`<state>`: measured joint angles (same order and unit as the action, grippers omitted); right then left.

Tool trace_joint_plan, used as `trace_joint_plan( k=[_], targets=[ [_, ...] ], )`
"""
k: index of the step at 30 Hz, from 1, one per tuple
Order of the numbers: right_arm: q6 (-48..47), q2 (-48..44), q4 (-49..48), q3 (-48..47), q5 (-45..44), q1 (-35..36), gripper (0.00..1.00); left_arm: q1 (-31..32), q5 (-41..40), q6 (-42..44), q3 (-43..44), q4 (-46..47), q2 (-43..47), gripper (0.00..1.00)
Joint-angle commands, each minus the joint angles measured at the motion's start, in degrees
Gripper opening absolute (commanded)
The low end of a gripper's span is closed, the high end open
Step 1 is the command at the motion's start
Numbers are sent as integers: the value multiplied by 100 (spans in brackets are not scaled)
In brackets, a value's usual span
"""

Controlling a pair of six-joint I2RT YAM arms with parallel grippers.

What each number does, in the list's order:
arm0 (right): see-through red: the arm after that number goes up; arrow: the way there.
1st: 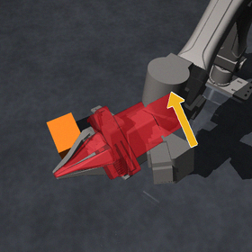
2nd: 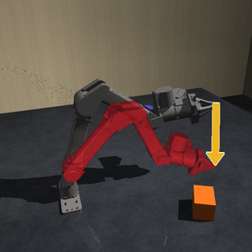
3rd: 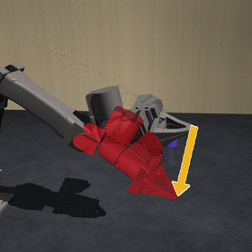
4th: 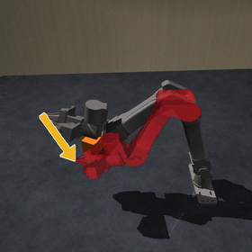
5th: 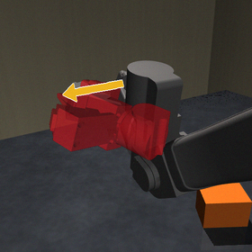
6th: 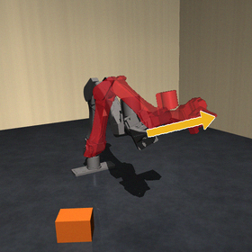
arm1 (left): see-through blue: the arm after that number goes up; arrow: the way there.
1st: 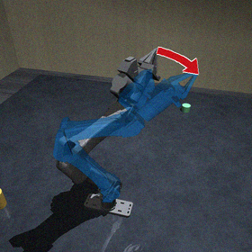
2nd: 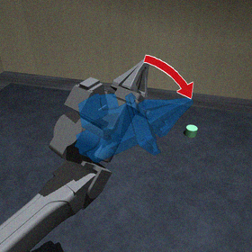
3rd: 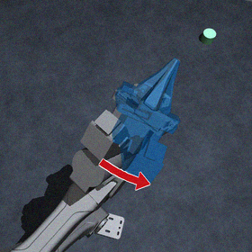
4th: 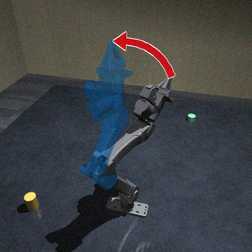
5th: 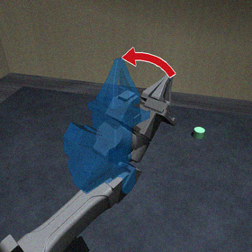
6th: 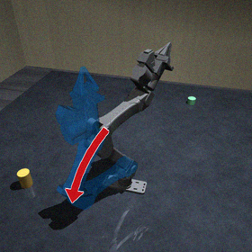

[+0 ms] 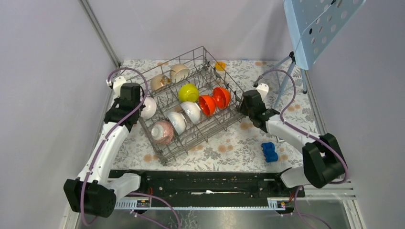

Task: Unload the bowls from the dish rack
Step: Adjust the dish rack at the center of the board.

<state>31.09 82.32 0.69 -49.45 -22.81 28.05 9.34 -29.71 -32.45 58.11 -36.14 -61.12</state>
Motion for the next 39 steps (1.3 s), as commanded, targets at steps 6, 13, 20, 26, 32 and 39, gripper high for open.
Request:
trace_joint_plan(
  k=[6,13,20,26,32,39],
  targets=[
    [795,-1093,-16,663,1894,818,32,-134,1,629,734,1836,-1008,0],
    [1038,-1285,-321,972,2236,946,34,-223,11,1096,1228,2146,-1697,0],
    [1159,-1098,-403,897,2254,1363,34,-452,159,1329,1122,2684,-2136,0],
    [1419,-1001,-653,1104,2265,1574,36,-564,200,1446,1278,2804,-2302,12],
    [1282,-1158,-469,1154,2154,1589,42,-566,522,1328,1254,2704,-1882,55],
    [1111,-1514,-122,1135,1943,1589,62,-565,917,1010,1017,2338,-1057,92]
  ],
)
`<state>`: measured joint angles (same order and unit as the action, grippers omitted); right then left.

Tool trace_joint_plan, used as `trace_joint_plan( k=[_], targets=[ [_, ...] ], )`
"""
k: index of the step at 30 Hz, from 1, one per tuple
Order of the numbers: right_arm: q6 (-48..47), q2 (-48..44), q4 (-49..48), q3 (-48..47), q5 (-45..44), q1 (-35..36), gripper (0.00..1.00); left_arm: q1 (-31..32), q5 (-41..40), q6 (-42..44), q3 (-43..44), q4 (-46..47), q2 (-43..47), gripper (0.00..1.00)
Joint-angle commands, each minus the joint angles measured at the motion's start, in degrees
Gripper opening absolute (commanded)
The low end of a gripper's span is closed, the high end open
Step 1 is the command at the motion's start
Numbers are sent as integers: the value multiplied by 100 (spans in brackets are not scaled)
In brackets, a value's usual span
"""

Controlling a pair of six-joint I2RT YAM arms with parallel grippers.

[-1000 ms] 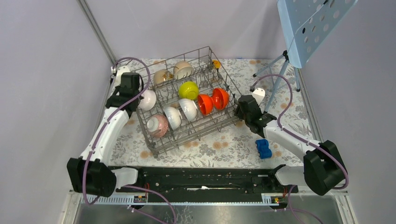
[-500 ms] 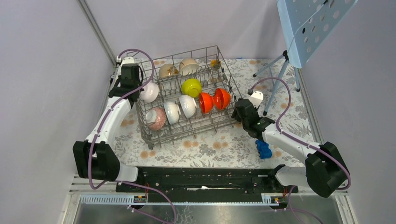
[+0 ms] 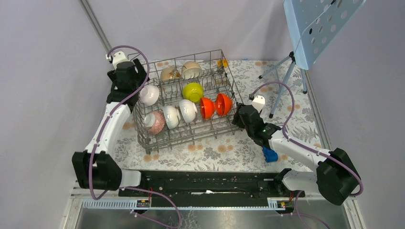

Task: Unload the bowls from the dish rack
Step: Adjust the dish rack at the center of the board.

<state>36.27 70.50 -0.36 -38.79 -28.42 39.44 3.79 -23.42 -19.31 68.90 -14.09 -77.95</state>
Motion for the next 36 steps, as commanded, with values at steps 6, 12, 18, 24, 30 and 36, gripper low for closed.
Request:
trace_joint_plan(
  k=[6,12,18,24,30,36],
  targets=[
    [264,-803,611,34,2148,450,87,-10,649,-620,-447,-218,1554,99],
    [-363,-1120,1320,-319,1715,445,95,-10,586,-981,-581,-996,2156,99],
    [-1135,-1278,2041,-848,1199,443,97,-10,398,-1456,-688,-1795,2551,99],
    [-1498,-1215,2119,-1230,526,376,98,-10,686,-1802,-1073,-1939,3283,99],
    [-1315,-411,1497,-1704,1673,-521,71,-10,658,-2054,-1456,-2061,4014,99],
    [-1314,540,1243,-2100,1994,-664,65,-10,1380,-2436,-1866,-2015,4399,99]
  ],
)
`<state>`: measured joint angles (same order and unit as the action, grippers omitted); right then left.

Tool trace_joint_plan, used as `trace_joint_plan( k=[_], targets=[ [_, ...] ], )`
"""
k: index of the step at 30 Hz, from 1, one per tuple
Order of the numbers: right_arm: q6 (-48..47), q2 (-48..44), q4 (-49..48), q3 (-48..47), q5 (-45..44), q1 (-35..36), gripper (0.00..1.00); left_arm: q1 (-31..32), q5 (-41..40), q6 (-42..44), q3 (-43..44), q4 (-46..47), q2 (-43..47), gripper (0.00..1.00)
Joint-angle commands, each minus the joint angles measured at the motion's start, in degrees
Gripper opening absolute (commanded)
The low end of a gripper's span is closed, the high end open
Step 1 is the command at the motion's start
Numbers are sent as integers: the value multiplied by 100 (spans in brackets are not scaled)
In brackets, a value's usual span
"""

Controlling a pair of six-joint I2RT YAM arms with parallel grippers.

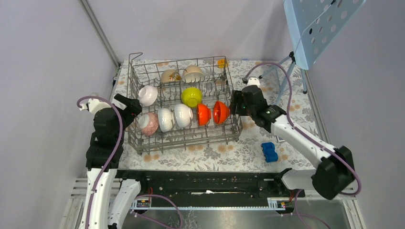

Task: Unload the bowls from the dish rack
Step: Adjust the dish rack at the center of the board.

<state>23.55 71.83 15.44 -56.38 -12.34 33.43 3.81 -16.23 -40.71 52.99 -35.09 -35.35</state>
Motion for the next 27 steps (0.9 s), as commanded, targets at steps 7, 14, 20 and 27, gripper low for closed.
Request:
trace_joint_plan(
  k=[7,14,20,27],
  targets=[
    [185,594,-504,2,411,-72,52,121,1278,-181,-847,381,422,99],
    [1084,442,-1015,574,767,6,40,251,903,71,-1009,672,-113,98],
    [1788,441,-1489,838,694,314,37,251,877,-93,-689,973,-812,91],
    [2085,883,-1996,666,632,498,38,251,527,-105,48,1176,-1466,90]
  ],
)
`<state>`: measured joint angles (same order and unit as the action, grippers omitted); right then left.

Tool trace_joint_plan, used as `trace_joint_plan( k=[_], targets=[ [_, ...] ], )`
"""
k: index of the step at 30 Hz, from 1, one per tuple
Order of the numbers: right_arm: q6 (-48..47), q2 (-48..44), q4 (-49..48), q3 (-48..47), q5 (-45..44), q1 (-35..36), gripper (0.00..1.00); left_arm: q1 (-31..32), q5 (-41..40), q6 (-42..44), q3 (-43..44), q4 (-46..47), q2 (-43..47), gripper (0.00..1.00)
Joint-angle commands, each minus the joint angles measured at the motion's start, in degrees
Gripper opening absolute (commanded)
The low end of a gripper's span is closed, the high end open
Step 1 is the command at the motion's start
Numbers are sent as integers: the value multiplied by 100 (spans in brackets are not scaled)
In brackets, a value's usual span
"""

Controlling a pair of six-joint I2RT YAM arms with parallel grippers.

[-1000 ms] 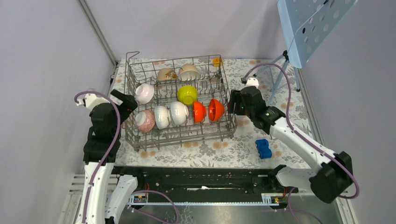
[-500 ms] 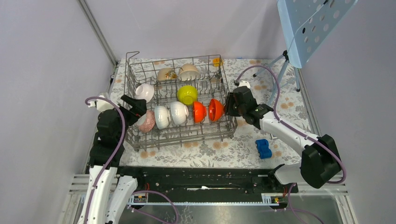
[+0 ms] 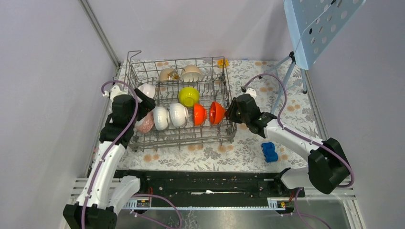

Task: Unload the bowls from the dish rack
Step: Adjust the dish rack at the center of the board.

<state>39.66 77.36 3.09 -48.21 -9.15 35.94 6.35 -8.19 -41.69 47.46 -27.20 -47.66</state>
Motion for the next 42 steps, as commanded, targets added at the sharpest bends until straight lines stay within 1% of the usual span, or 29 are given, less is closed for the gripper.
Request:
trace_joint_plan(
  k=[1,5,9,12,13,14,15,19,21,23,25,28,31,34,37,42],
  targets=[
    [411,399,-739,-227,291,246,39,-2,-294,28,711,383,-334,90],
    [55,633,-560,-549,159,240,41,6,-336,285,1169,358,-716,90],
    [-111,925,-481,-855,261,238,42,14,-393,448,1615,251,-1089,91],
    [-149,1055,-463,-978,341,232,43,15,-512,435,1735,215,-1107,93],
    [-187,1044,-463,-981,334,231,44,28,-656,456,1734,175,-1075,94],
    [-236,1018,-437,-974,297,229,46,44,-904,521,1725,107,-1039,98],
    [-304,978,-403,-972,273,222,48,50,-1258,569,1713,-14,-1013,99],
    [-656,743,-131,-945,169,198,59,51,-2392,795,1920,-679,-907,99],
    [-788,614,-91,-850,126,188,63,67,-2932,903,1928,-833,-714,99],
    [-895,477,-20,-775,87,191,65,68,-3241,959,1846,-904,-510,99],
    [-952,353,-29,-636,58,185,65,68,-3375,1037,1769,-975,-436,99],
    [-951,236,-130,-419,87,177,66,59,-3579,1169,1619,-989,-610,99],
    [-873,177,-232,-246,246,179,66,20,-3617,1462,1355,-731,-893,96],
    [-791,113,-261,-85,405,181,66,-152,-3374,1548,1248,-588,-1153,92],
    [-722,69,-548,96,501,177,66,-285,-3065,1623,1111,-299,-1299,82],
    [-647,39,-603,198,685,176,64,-535,-2780,1552,998,-31,-1688,63]
  ],
)
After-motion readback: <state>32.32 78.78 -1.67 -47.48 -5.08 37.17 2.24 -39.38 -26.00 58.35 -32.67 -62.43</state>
